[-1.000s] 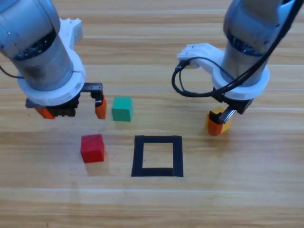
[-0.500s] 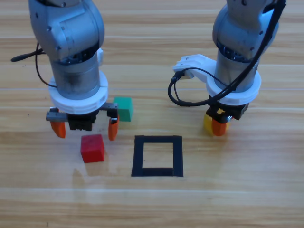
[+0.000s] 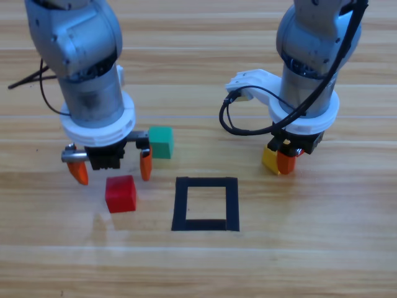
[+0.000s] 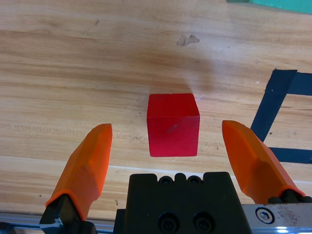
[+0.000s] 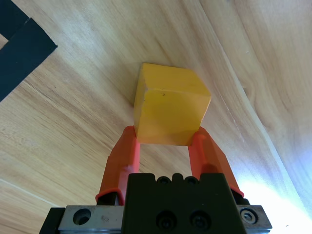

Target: Stack the blocks in the rectangular block: red at the bottom, yellow in the middle, green on top

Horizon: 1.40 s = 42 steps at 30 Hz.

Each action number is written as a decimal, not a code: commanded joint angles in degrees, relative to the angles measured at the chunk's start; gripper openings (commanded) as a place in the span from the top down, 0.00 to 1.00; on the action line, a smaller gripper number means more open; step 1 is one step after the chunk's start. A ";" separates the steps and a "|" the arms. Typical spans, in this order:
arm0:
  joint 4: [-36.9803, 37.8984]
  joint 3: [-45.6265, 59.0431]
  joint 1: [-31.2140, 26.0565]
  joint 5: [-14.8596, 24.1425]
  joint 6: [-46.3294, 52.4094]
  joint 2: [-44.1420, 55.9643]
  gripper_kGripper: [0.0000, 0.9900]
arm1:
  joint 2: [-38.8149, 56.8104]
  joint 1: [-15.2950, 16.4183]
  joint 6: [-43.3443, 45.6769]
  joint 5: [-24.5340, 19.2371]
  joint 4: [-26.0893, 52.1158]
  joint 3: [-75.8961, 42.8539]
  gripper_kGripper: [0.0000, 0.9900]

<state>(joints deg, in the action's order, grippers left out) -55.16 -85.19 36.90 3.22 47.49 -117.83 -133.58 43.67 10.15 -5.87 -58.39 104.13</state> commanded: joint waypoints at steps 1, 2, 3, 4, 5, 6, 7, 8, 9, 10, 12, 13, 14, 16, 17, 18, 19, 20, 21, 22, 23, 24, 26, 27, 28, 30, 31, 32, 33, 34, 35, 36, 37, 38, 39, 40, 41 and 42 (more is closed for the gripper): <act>2.60 2.92 -1.31 -1.29 -0.03 -1.00 0.03 | -2.12 -5.97 0.05 4.46 -3.22 -1.03 0.81; 2.95 3.28 -1.31 -1.46 -0.21 -0.91 0.03 | -0.72 -7.28 0.05 5.87 -3.83 -1.12 0.81; 3.13 3.54 -1.31 -1.55 -0.29 -0.73 0.03 | 0.95 -8.87 -0.04 7.80 -4.27 -1.47 0.81; 3.66 4.15 -1.31 -1.72 -0.47 -0.47 0.03 | 2.80 -10.27 -0.04 9.82 -4.27 -2.26 0.81; 3.92 4.51 -1.31 -1.81 -0.56 -0.29 0.03 | 4.29 -11.15 -0.13 11.23 -4.27 -3.32 0.82; 4.45 5.03 -1.31 -1.99 -0.82 -0.03 0.03 | 5.96 -11.41 -0.04 11.84 -4.27 -4.72 0.82; 5.06 5.47 -1.31 -2.16 -1.09 0.06 0.03 | 7.54 -11.41 -0.13 11.40 -4.19 -6.22 0.82; 5.59 5.91 -1.31 -2.34 -1.35 0.06 0.03 | 8.95 -11.15 -0.48 11.84 -4.01 -7.71 0.82; 6.20 6.53 -1.31 -2.52 -1.44 0.06 0.03 | 10.18 -10.71 -1.10 12.20 -3.66 -8.68 0.82; 6.91 7.23 -1.31 -2.69 -1.70 0.06 0.03 | 11.06 -10.45 -1.80 12.72 -3.48 -9.21 0.82; 8.67 9.08 -1.31 -2.96 -2.05 0.23 0.03 | 12.29 -10.36 -3.12 13.07 -2.87 -9.56 0.82; 9.54 10.04 -1.31 -3.04 -2.05 0.32 0.03 | 12.64 -10.36 -3.56 13.07 -2.78 -9.73 0.82; 10.16 10.66 -1.31 -3.13 -2.23 0.32 0.03 | 12.82 -10.36 -4.00 13.07 -2.43 -10.17 0.82; 11.39 11.89 -1.31 -3.22 -2.49 0.50 0.06 | 13.87 -10.27 -4.61 13.16 0.30 -12.98 0.82; 12.01 12.33 -1.31 -3.31 -2.76 0.58 0.08 | 14.05 -10.27 -4.79 12.99 1.18 -14.04 0.82; 12.53 12.86 -1.31 -3.31 -2.84 0.67 0.09 | 14.31 -10.27 -4.96 12.72 2.14 -15.01 0.82; 12.88 13.12 -1.31 -3.31 -2.84 0.76 0.09 | 14.49 -10.27 -4.96 12.37 2.67 -15.71 0.82; 13.15 13.29 -1.31 -3.22 -2.93 0.94 0.09 | 14.84 -10.27 -5.14 11.23 3.46 -16.24 0.82; 13.32 13.38 -1.31 -3.31 -2.93 1.11 0.09 | 15.19 -10.27 -5.23 11.05 4.16 -16.85 0.82; 13.50 13.56 -1.31 -3.22 -2.93 1.29 0.11 | 15.37 -10.27 -5.40 10.79 4.69 -17.38 0.82; 13.85 13.73 -1.31 -3.22 -2.93 1.64 0.13 | 15.45 -10.27 -5.40 10.79 4.87 -17.55 0.82; 14.38 14.00 -1.31 -3.22 -3.02 1.99 0.14 | 15.63 -10.36 -5.40 10.79 4.87 -17.64 0.82; 14.91 13.73 -1.31 -3.22 -3.02 2.25 0.14 | 15.81 -10.27 -5.40 10.70 5.39 -18.08 0.82; 14.91 13.21 -1.31 -3.22 -3.02 2.17 0.14 | 15.81 -10.36 -5.58 10.79 5.57 -18.35 0.82; 14.91 12.68 -1.31 -3.22 -2.84 1.99 0.14 | 15.72 -10.27 -5.67 11.05 5.57 -18.70 0.82; 14.82 11.71 -1.31 -3.13 -2.84 1.38 0.14 | 15.63 -10.27 -7.42 11.14 5.57 -19.05 0.82; 14.91 11.62 -1.31 -2.96 -2.76 1.55 0.14 | 15.72 -10.27 -8.13 10.97 5.57 -19.22 0.82; 14.91 11.36 -1.31 -2.87 -2.84 1.46 0.14 | 15.89 -10.27 -9.18 10.70 5.66 -19.31 0.82; 14.82 11.27 -1.31 -2.87 -2.84 1.46 0.14 | 16.16 -10.27 -10.32 9.73 5.66 -19.49 0.82; 14.82 11.27 -1.31 -2.69 -2.84 1.55 0.14 | 16.33 -10.27 -11.73 9.47 5.57 -19.66 0.82; 14.82 11.27 -1.31 -2.60 -2.93 1.46 0.15 | 16.51 -10.27 -13.58 8.50 5.57 -19.75 0.82; 14.82 11.19 -1.31 -2.34 -3.02 1.38 0.18 | 16.77 -10.27 -15.77 7.71 5.57 -20.02 0.82; 14.82 11.19 -1.31 -2.08 -3.02 1.29 0.22 | 17.04 -10.27 -17.00 7.54 5.57 -20.28 0.82; 14.82 11.19 -1.22 -1.90 -3.28 1.02 0.23 | 17.30 -10.18 -18.76 7.36 5.57 -20.54 0.82; 14.82 11.10 -1.22 -1.55 -3.37 0.67 0.23 | 17.65 -9.83 -20.78 6.66 5.57 -20.72 0.82; 14.55 11.01 -1.22 -1.02 -3.37 0.41 0.23 | 18.00 -9.48 -22.63 6.31 5.57 -20.89 0.82; 14.29 10.92 -1.22 -0.67 -3.46 0.15 0.25 | 18.27 -8.87 -24.04 5.69 5.57 -20.98 0.82; 13.85 10.83 -1.22 -0.32 -3.63 -0.21 0.28 | 18.53 -7.72 -25.88 4.20 5.57 -20.98 0.82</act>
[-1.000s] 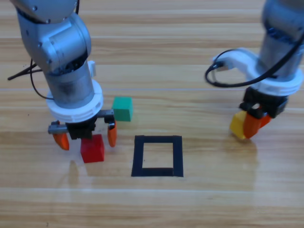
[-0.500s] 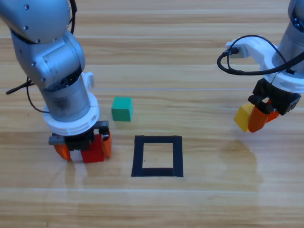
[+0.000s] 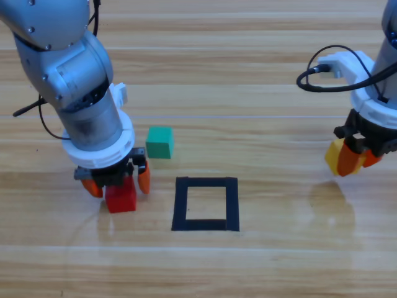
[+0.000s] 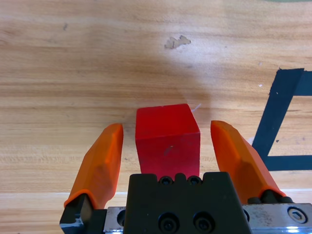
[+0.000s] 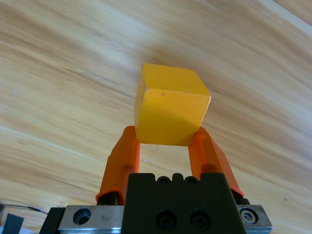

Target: Stack the blocks in the rectangular block: red at the bottom, yellow in the middle, green on top

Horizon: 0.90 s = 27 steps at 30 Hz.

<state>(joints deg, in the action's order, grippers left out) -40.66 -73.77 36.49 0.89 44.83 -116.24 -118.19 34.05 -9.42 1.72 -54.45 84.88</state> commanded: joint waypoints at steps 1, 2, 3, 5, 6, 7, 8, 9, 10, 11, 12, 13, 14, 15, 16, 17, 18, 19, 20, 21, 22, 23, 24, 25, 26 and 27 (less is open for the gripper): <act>-0.74 -0.50 -0.80 2.45 -1.15 -1.97 0.34 | 3.40 3.65 -8.60 -5.59 1.63 -1.47 0.82; -0.83 -0.50 -0.80 2.71 -1.50 -2.15 0.39 | 3.49 4.97 -10.00 -7.08 1.63 -1.21 0.82; -1.00 -0.68 -0.80 2.89 -1.85 -2.41 0.45 | 3.84 6.11 -11.23 -8.22 1.63 -1.21 0.82; -2.23 -1.73 -0.80 3.59 -2.73 -3.12 0.58 | 4.37 7.34 -13.78 -8.93 1.54 -1.21 0.82; -3.47 -2.61 -0.80 4.21 -2.91 -3.56 0.65 | 4.46 7.61 -14.84 -8.93 1.63 -1.21 0.82; -4.43 -3.58 -0.80 4.82 -3.08 -3.91 0.72 | 4.46 7.96 -15.80 -9.19 1.63 -1.03 0.82; -5.31 -4.19 -0.80 5.26 -3.26 -4.26 0.78 | 4.46 8.05 -16.59 -9.28 1.63 -0.86 0.82; -5.75 -4.72 -0.72 5.61 -3.52 -4.61 0.82 | 4.37 8.13 -17.30 -9.19 1.63 -0.77 0.82; -6.37 -5.42 -0.54 5.79 -4.14 -5.23 0.86 | 4.28 8.13 -17.82 -9.01 1.63 -0.77 0.82; -6.63 -5.86 -0.28 5.79 -4.49 -5.66 0.88 | 4.19 8.13 -18.09 -8.75 1.63 -0.68 0.82; -6.89 -6.39 -0.10 5.88 -4.84 -6.19 0.88 | 4.19 8.13 -18.35 -8.57 1.63 -0.68 0.82; -7.16 -6.83 0.43 5.88 -5.02 -6.72 0.88 | 4.19 8.13 -18.44 -8.49 1.63 -0.77 0.82; -7.51 -7.45 0.78 5.88 -5.11 -7.16 0.88 | 4.28 8.13 -18.44 -8.57 1.63 -0.77 0.82; -8.12 -8.15 1.22 5.88 -5.11 -7.60 0.88 | 4.28 8.13 -18.44 -8.66 1.63 -0.68 0.82; -8.65 -8.94 1.74 5.97 -4.84 -7.77 0.88 | 4.19 8.13 -18.44 -8.66 1.63 -0.68 0.82; -9.53 -10.35 2.54 5.97 -4.49 -7.86 0.88 | 4.19 8.13 -18.44 -8.84 1.63 -0.68 0.82; -10.76 -11.84 3.24 5.97 -3.96 -7.95 0.88 | 4.19 8.13 -18.61 -8.84 1.63 -0.68 0.82; -11.99 -13.51 4.03 5.97 -3.17 -8.04 0.88 | 4.19 8.13 -18.61 -8.84 1.63 -0.68 0.82; -13.40 -15.36 5.00 5.97 -2.47 -8.21 0.88 | 4.19 8.13 -18.70 -8.75 1.63 -0.68 0.82; -14.72 -17.20 5.88 5.88 -1.77 -8.39 0.88 | 4.19 8.13 -18.79 -8.75 1.63 -0.68 0.82; -16.03 -19.05 6.84 5.88 -0.98 -8.74 0.88 | 4.19 8.13 -18.79 -8.75 1.63 -0.68 0.82; -17.35 -20.80 7.72 5.79 -0.27 -9.27 0.88 | 4.19 8.13 -18.79 -8.75 1.63 -0.68 0.82; -18.67 -22.47 8.51 5.70 0.52 -9.71 0.88 | 4.10 8.13 -18.88 -8.75 1.63 -0.68 0.82; -19.37 -23.53 9.30 5.53 1.31 -9.88 0.88 | 4.02 8.13 -18.97 -8.75 1.63 -0.68 0.82; -19.73 -24.14 10.01 5.17 1.84 -9.97 0.88 | 4.02 8.13 -19.14 -8.75 1.63 -0.77 0.82; -19.81 -24.41 10.53 5.00 2.63 -9.97 0.88 | 4.02 8.13 -19.14 -8.75 1.63 -0.77 0.82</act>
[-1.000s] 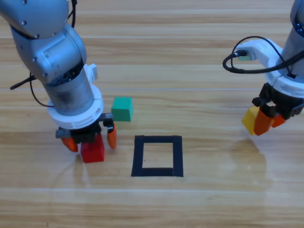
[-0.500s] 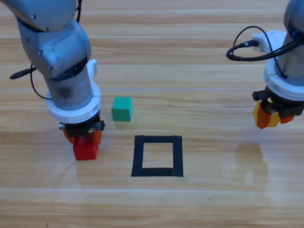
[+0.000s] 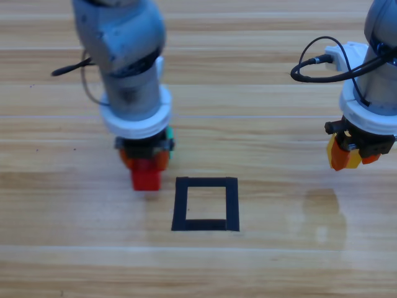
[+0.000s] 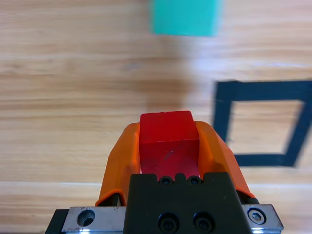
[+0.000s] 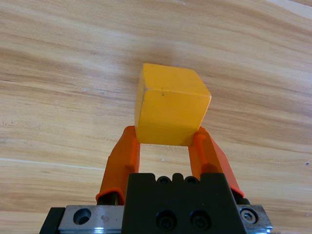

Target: Stack the blocks in the rectangular block: red at the bottom, yellow in the middle, green on top

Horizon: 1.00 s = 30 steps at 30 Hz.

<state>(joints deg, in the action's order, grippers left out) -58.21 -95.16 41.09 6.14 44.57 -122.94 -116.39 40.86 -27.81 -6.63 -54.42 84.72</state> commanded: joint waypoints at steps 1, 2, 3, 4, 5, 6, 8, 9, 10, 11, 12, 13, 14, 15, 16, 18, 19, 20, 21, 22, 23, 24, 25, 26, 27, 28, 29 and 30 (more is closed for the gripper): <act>-2.17 -3.19 6.55 -0.60 3.59 -3.27 0.88 | 2.22 1.33 -0.76 -0.31 1.60 -0.61 0.82; -2.17 -3.28 7.25 -0.69 4.47 -3.27 0.88 | 2.22 1.33 -0.76 -0.22 1.60 -0.61 0.82; -2.17 -3.19 7.78 -0.78 5.70 -3.10 0.88 | 2.22 1.33 -0.76 -0.13 1.60 -0.61 0.82; -2.08 -3.28 8.39 -0.69 6.75 -3.10 0.88 | 2.31 1.33 -0.76 -0.05 1.60 -0.61 0.82; -1.90 -3.46 9.01 -0.60 7.54 -3.01 0.88 | 2.31 1.33 -0.76 -0.05 1.60 -0.70 0.82; -1.55 -3.46 9.54 -0.51 8.16 -3.01 0.88 | 2.31 1.33 -0.76 0.04 1.60 -0.70 0.82; -0.85 -3.81 10.50 -0.51 8.69 -3.54 0.88 | 2.31 1.33 -0.67 0.04 1.60 -0.70 0.82; -0.59 -3.99 10.68 -0.60 8.86 -3.89 0.88 | 2.31 1.33 -0.67 0.13 1.60 -0.70 0.82; -0.15 -3.99 10.94 -0.69 8.95 -4.15 0.88 | 2.31 1.33 -0.67 0.13 1.60 -0.70 0.82; -0.06 -4.42 11.12 -0.86 8.86 -4.85 0.88 | 2.31 1.33 -0.67 0.04 1.60 -0.70 0.82; -0.06 -4.69 11.21 -1.04 8.86 -5.47 0.88 | 2.22 1.33 -0.67 0.04 1.60 -0.70 0.82; -0.06 -4.95 11.29 -1.22 8.78 -6.08 0.88 | 2.22 1.33 -0.76 0.04 1.60 -0.70 0.82; -0.06 -5.22 11.38 -1.39 8.60 -6.70 0.88 | 2.22 1.33 -0.76 0.04 1.60 -0.70 0.82; -0.06 -5.48 11.47 -1.48 8.51 -7.14 0.88 | 2.22 1.33 -0.76 0.04 1.60 -0.70 0.82; -0.06 -5.74 11.47 -1.48 8.51 -7.49 0.88 | 2.22 1.33 -0.76 -0.05 1.60 -0.61 0.82; -0.06 -6.09 11.47 -1.39 8.42 -7.75 0.88 | 2.14 1.33 -0.76 -0.05 1.60 -0.61 0.82; -0.06 -6.27 11.47 -1.39 8.42 -7.75 0.88 | 2.05 1.33 -0.76 -0.05 1.60 -0.61 0.82; -0.06 -6.53 11.47 -1.30 8.51 -7.93 0.88 | 2.05 1.33 -0.76 -0.05 1.60 -0.52 0.82; -0.15 -6.80 11.47 -1.22 8.51 -8.02 0.88 | 1.96 1.33 -0.76 -0.05 1.60 -0.52 0.82; -0.15 -6.89 11.47 -1.13 8.60 -8.11 0.88 | 1.96 1.33 -0.76 -0.05 1.60 -0.52 0.82; -0.15 -7.15 11.47 -1.04 8.69 -8.19 0.88 | 1.96 1.33 -0.76 -0.05 1.60 -0.52 0.82; -0.15 -7.24 11.47 -0.95 8.69 -8.28 0.88 | 1.96 1.33 -0.76 -0.05 1.60 -0.52 0.82; -0.15 -7.50 11.47 -0.86 8.69 -8.46 0.88 | 1.96 1.33 -0.76 -0.05 1.60 -0.52 0.82; -0.15 -7.76 11.47 -0.86 8.69 -8.46 0.88 | 1.87 1.33 -0.76 -0.05 1.60 -0.52 0.82; -0.06 -7.85 11.47 -0.78 8.69 -8.46 0.88 | 1.87 1.33 -0.76 -0.05 1.60 -0.35 0.82; -0.06 -8.12 11.56 -0.60 8.60 -8.37 0.88 | 1.79 1.33 -0.76 -0.05 1.60 -0.35 0.82; -0.06 -8.29 11.64 -0.51 8.69 -8.46 0.88 | 1.79 1.33 -0.76 -0.05 1.60 -0.35 0.82; 0.03 -8.29 11.73 -0.51 8.69 -8.46 0.88 | 1.70 1.33 -0.76 -0.13 1.60 -0.35 0.82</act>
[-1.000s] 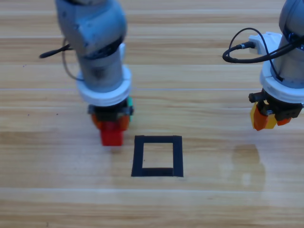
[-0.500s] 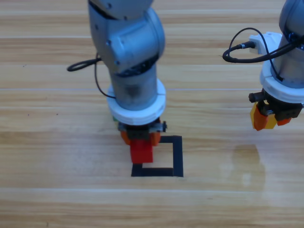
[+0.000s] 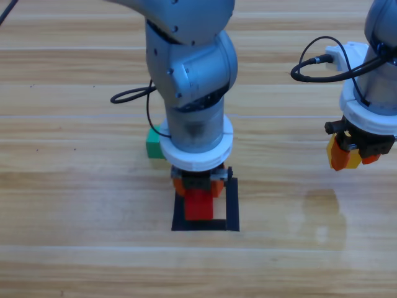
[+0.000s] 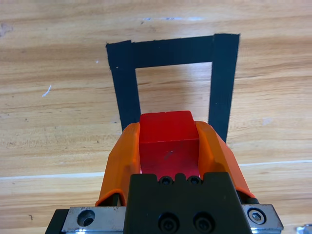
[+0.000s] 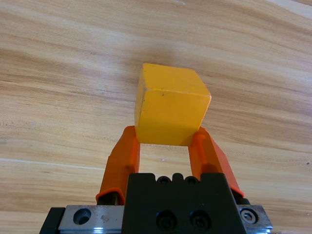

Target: Stack the blocks in the rectangular block: red at the bottom, yellow in the middle, green on top

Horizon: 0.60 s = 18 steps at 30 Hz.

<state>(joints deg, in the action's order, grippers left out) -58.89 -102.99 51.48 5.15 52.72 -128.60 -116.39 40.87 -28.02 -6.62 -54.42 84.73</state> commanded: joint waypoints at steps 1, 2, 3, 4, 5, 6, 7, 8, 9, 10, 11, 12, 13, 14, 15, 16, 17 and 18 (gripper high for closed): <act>1.06 -0.37 1.43 0.56 0.54 -2.79 0.88 | 1.61 1.32 -0.54 -0.15 1.60 -0.26 0.82; 1.14 -0.37 1.43 0.56 0.62 -2.88 0.88 | 1.61 1.32 -0.54 -0.15 1.60 -0.18 0.82; 1.41 -0.37 1.52 0.65 0.62 -3.06 0.88 | 1.52 1.32 -0.54 -0.24 1.60 -0.18 0.82; 1.58 -0.37 1.61 0.74 0.62 -3.23 0.88 | 1.43 1.32 -0.54 -0.24 1.60 -0.09 0.82; 1.76 -0.37 1.70 0.83 0.62 -3.32 0.88 | 1.35 1.32 -0.54 -0.24 1.60 -0.09 0.82; 1.93 -0.28 1.79 0.92 0.62 -3.41 0.88 | 1.26 1.32 -0.54 -0.33 1.60 -0.09 0.82; 2.02 -0.37 1.79 1.00 0.54 -3.58 0.88 | 1.26 1.32 -0.54 -0.33 1.60 0.00 0.82; 2.20 -0.37 1.79 1.00 0.54 -3.67 0.88 | 1.17 1.32 -0.54 -0.33 1.60 0.00 0.82; 2.29 -0.37 1.79 1.09 0.45 -3.76 0.88 | 1.17 1.32 -0.54 -0.33 1.60 0.00 0.82; 2.37 -0.37 1.79 1.18 0.36 -3.76 0.88 | 1.08 1.32 -0.54 -0.41 1.60 0.00 0.82; 2.46 -0.37 1.87 1.27 0.36 -3.76 0.88 | 1.08 1.32 -0.54 -0.41 1.60 0.00 0.82; 2.55 -0.37 1.87 1.44 0.45 -3.76 0.88 | 0.99 1.32 -0.54 -0.41 1.60 0.00 0.82; 2.64 -0.37 1.96 1.62 0.36 -3.76 0.88 | 0.99 1.32 -0.54 -0.41 1.60 0.09 0.82; 2.81 -0.28 1.96 1.71 0.45 -3.85 0.88 | 0.99 1.32 -0.54 -0.33 1.60 0.00 0.82; 2.99 -0.28 1.96 1.79 0.36 -3.85 0.88 | 0.99 1.32 -0.54 -0.41 1.60 0.00 0.82; 3.08 -0.19 1.96 1.88 0.45 -3.85 0.88 | 0.99 1.32 -0.54 -0.41 1.60 0.00 0.82; 3.17 -0.19 1.96 1.97 0.45 -3.94 0.88 | 0.99 1.32 -0.54 -0.41 1.60 0.00 0.82; 3.25 -0.19 1.96 1.97 0.45 -4.02 0.88 | 0.99 1.32 -0.54 -0.33 1.51 0.00 0.82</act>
<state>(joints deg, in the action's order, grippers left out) -56.39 -103.45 51.99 6.25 52.72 -129.85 -116.40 40.87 -28.02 -6.62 -54.42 84.76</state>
